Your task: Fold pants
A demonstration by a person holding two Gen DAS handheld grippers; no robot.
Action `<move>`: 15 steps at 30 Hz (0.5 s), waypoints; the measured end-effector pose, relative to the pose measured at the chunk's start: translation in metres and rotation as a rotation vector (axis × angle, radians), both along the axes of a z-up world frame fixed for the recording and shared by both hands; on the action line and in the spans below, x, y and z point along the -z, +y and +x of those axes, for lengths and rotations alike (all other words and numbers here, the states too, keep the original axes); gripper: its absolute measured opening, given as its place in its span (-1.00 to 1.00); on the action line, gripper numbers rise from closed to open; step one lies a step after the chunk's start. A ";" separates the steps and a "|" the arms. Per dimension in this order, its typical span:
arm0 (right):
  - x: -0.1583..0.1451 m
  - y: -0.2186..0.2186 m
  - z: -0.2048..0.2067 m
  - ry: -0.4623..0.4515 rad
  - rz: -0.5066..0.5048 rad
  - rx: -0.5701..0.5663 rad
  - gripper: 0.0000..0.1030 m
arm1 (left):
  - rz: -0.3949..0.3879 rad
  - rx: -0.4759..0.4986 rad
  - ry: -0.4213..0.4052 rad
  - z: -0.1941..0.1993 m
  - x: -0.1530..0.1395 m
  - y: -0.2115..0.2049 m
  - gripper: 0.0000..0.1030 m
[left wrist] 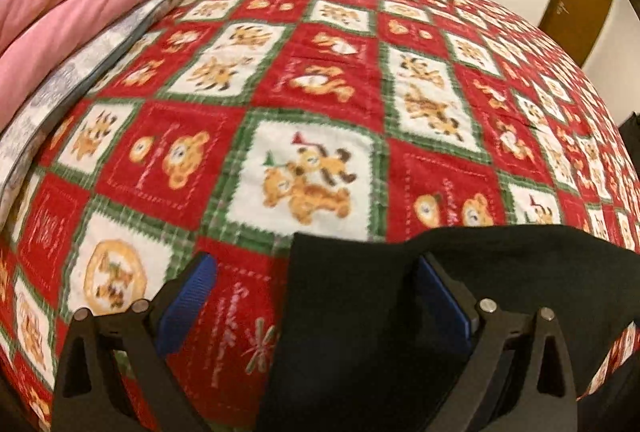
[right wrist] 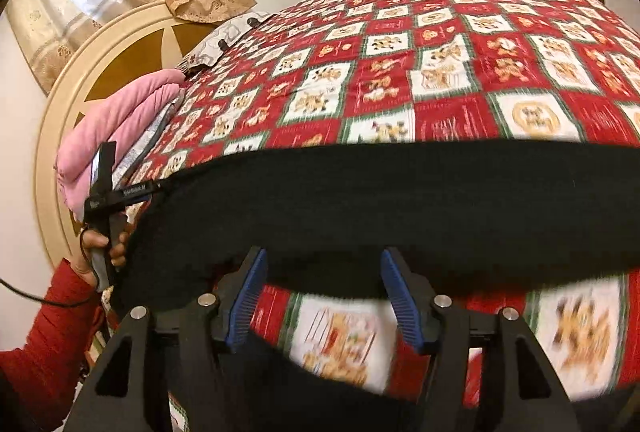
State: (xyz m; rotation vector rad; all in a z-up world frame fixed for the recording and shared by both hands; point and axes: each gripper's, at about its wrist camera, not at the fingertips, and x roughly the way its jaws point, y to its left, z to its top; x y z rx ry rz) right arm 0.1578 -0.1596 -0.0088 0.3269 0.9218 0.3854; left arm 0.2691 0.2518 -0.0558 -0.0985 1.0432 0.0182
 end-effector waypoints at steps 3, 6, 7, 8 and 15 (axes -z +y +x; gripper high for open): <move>-0.003 -0.003 0.036 -0.023 -0.086 -0.092 0.20 | 0.009 0.007 -0.007 0.003 0.001 -0.002 0.93; 0.007 -0.009 0.076 0.006 -0.127 -0.135 0.20 | 0.009 0.009 -0.029 0.002 0.001 -0.004 0.79; 0.014 -0.011 0.091 0.023 -0.143 -0.150 0.20 | 0.009 0.013 -0.035 0.001 0.001 -0.005 0.70; 0.018 -0.011 0.103 0.037 -0.158 -0.171 0.20 | 0.005 0.020 -0.040 0.000 0.000 -0.007 0.63; 0.046 -0.005 0.142 0.093 -0.234 -0.309 0.20 | 0.023 0.091 -0.060 -0.001 -0.002 -0.016 0.26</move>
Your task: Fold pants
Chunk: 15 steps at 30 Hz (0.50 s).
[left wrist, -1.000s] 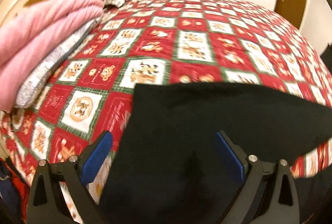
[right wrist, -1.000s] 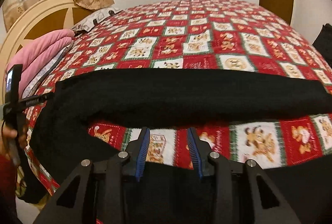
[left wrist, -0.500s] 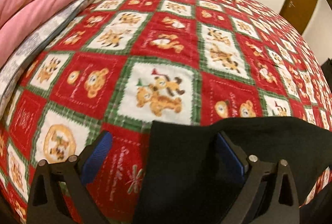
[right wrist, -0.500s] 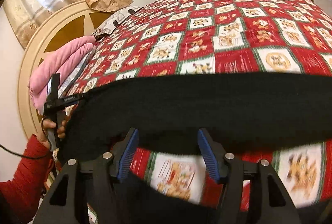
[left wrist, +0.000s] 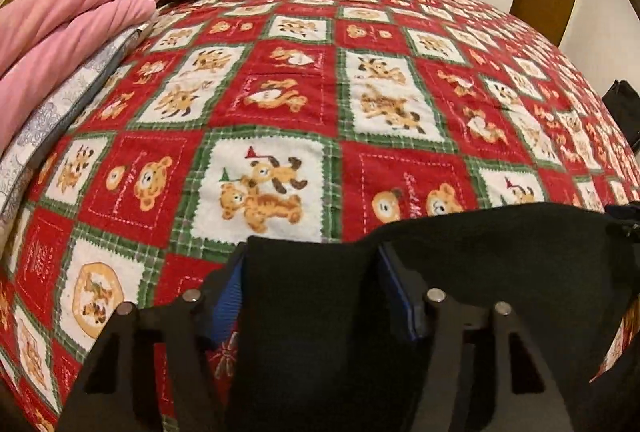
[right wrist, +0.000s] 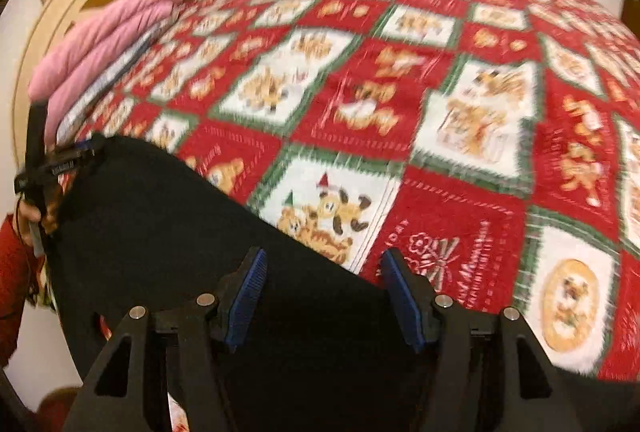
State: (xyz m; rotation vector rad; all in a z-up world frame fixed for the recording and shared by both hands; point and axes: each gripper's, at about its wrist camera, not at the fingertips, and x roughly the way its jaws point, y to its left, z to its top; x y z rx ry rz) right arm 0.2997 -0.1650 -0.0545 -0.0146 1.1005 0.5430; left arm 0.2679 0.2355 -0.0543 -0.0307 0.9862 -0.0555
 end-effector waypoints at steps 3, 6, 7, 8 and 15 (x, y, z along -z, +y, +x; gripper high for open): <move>-0.001 0.008 -0.007 -0.030 -0.064 -0.065 0.14 | -0.017 -0.001 0.000 0.001 0.000 0.003 0.19; -0.004 0.016 -0.014 -0.032 -0.114 -0.093 -0.51 | 0.005 0.010 -0.010 0.001 0.000 -0.002 -0.01; -0.007 0.016 -0.015 -0.022 -0.121 -0.090 -0.76 | 0.007 0.018 -0.011 0.000 -0.001 -0.005 -0.15; -0.009 0.015 -0.016 -0.006 -0.111 -0.088 -0.88 | 0.008 0.021 -0.011 0.000 -0.003 -0.007 -0.20; -0.062 0.011 -0.060 -0.116 -0.054 -0.018 -0.89 | 0.002 0.020 -0.071 -0.019 -0.033 -0.010 -0.63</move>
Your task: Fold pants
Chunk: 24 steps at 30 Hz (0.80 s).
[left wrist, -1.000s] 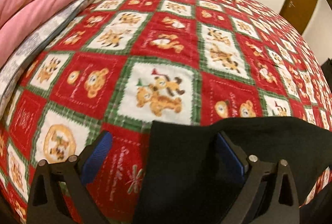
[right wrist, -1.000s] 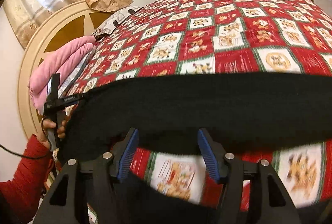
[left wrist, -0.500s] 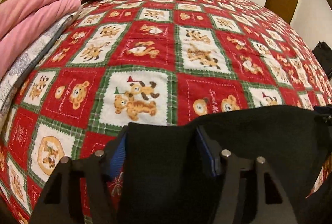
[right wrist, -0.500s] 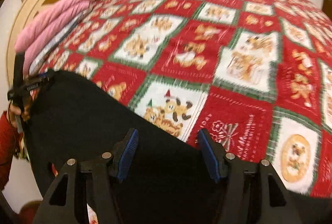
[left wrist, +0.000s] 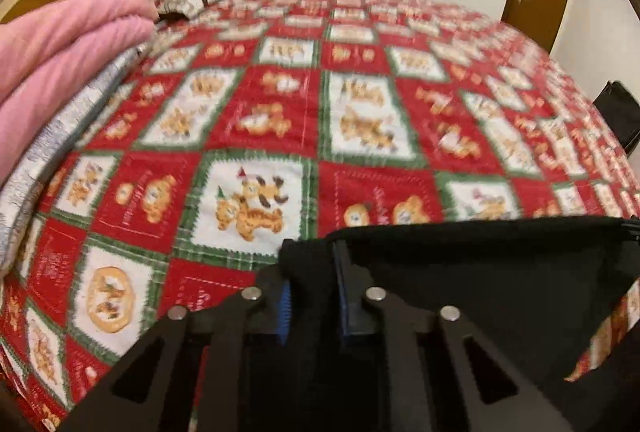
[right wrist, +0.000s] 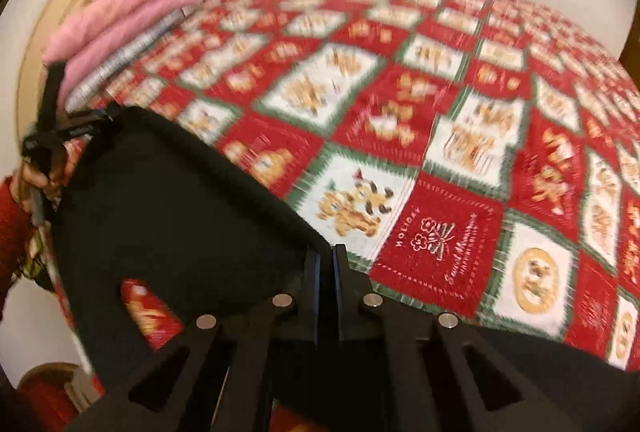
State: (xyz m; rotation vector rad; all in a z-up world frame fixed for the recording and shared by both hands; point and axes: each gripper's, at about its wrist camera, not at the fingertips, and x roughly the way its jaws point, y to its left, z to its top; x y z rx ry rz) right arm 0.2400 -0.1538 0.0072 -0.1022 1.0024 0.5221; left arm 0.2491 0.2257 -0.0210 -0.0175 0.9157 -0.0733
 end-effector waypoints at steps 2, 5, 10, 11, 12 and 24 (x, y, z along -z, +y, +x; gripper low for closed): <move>-0.026 -0.004 -0.025 -0.053 0.043 0.002 -0.89 | -0.019 -0.005 -0.049 -0.015 -0.018 0.005 -0.63; -0.054 -0.006 -0.065 -0.111 0.092 -0.007 -0.89 | -0.056 -0.007 -0.106 -0.043 -0.041 0.012 -0.63; -0.072 0.003 -0.131 -0.152 0.134 -0.047 -0.89 | -0.102 0.001 -0.171 -0.098 -0.059 0.017 -0.63; -0.071 0.005 -0.145 -0.154 0.139 -0.055 -0.89 | -0.112 -0.001 -0.177 -0.106 -0.059 0.018 -0.63; -0.068 0.006 -0.157 -0.154 0.146 -0.060 -0.89 | -0.119 -0.002 -0.181 -0.120 -0.058 0.018 -0.63; 0.031 0.018 -0.239 0.003 0.146 -0.077 -0.89 | -0.137 -0.086 -0.102 -0.191 -0.003 0.039 -0.48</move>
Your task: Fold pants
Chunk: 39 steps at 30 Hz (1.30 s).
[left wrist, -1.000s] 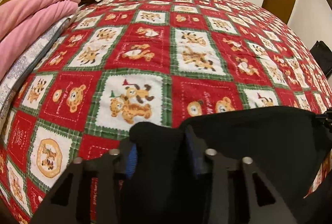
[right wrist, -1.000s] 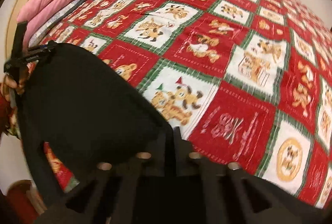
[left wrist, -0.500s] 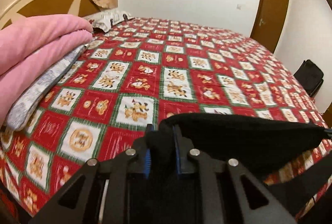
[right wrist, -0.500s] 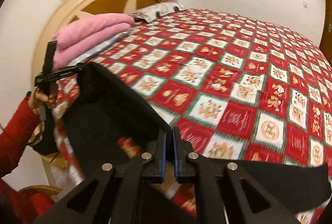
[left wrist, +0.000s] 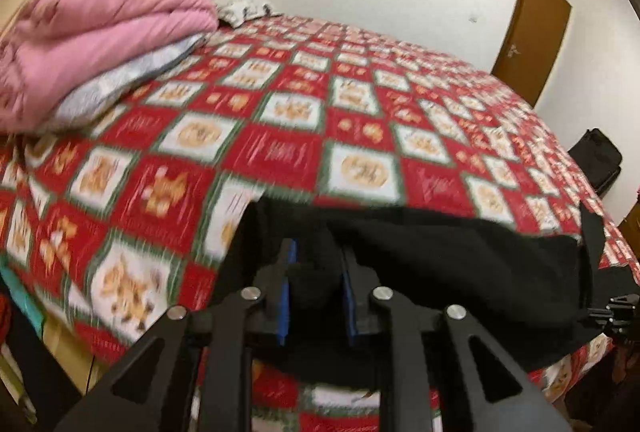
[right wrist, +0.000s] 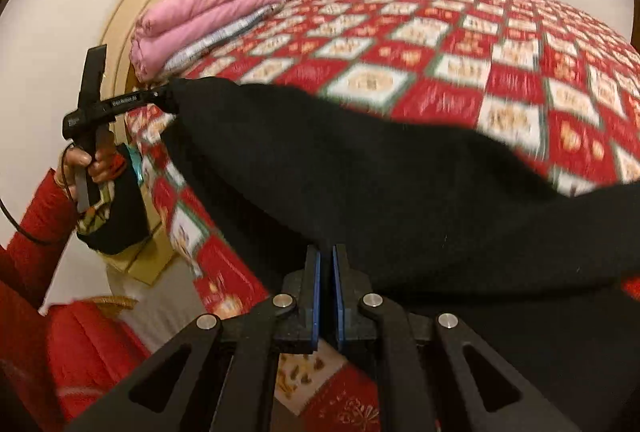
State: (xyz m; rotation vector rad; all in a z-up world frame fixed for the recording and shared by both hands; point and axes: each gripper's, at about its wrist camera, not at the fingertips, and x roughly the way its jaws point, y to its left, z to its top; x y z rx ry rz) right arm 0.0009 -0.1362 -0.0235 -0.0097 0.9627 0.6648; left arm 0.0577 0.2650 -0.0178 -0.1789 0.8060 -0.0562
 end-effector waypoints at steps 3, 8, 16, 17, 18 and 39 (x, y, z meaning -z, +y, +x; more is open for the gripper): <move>0.013 0.004 -0.008 0.019 -0.028 -0.017 -0.89 | -0.008 -0.040 0.031 -0.005 0.015 0.010 -0.34; 0.023 0.013 -0.012 0.013 -0.102 -0.046 -0.88 | 0.005 -0.087 0.023 -0.017 0.022 0.023 0.25; 0.025 0.009 -0.012 0.034 -0.097 -0.044 -0.83 | 0.051 -0.080 0.038 -0.037 0.016 0.035 0.51; 0.023 0.008 -0.012 0.038 -0.091 -0.047 -0.76 | 0.075 -0.075 0.035 -0.041 0.013 0.034 0.51; 0.020 0.008 -0.014 0.041 -0.090 -0.055 -0.69 | 0.098 -0.071 0.033 -0.042 0.011 0.034 0.55; -0.015 0.047 0.030 -0.068 0.146 0.102 -0.38 | -0.333 -0.009 0.131 -0.036 0.028 -0.007 0.52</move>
